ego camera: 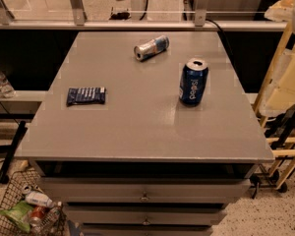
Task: Move pepsi can near rxbar blueberry
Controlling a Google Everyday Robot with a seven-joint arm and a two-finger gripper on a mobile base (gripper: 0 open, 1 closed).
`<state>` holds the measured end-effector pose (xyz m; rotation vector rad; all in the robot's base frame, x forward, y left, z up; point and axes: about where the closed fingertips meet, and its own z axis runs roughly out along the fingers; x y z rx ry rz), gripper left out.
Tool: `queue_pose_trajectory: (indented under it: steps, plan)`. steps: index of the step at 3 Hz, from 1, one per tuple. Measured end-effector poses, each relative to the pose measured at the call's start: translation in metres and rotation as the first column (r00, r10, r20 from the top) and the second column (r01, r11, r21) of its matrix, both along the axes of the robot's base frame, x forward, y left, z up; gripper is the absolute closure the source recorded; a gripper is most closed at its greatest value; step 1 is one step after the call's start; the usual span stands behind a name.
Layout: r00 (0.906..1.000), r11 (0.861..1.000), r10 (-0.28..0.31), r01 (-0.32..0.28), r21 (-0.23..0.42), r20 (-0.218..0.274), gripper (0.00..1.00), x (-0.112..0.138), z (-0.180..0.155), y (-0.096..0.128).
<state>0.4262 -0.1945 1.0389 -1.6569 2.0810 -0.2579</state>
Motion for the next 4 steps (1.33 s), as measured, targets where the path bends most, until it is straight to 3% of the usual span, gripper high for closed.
queue_pose_trajectory:
  steps: [1,2,3,4]
  plan:
    - [1.0000,1.000,0.000,0.000,0.000,0.000,0.00,0.000,0.000,0.000]
    - [0.9996,0.996,-0.026,0.025,0.088,0.010,0.00,0.008,-0.007,-0.004]
    - [0.9920,0.923,-0.127,0.117,0.368,0.003,0.00,0.045,-0.050,-0.016]
    - [0.9843,0.858,-0.176,0.144,0.493,0.017,0.00,0.070,-0.068,-0.016]
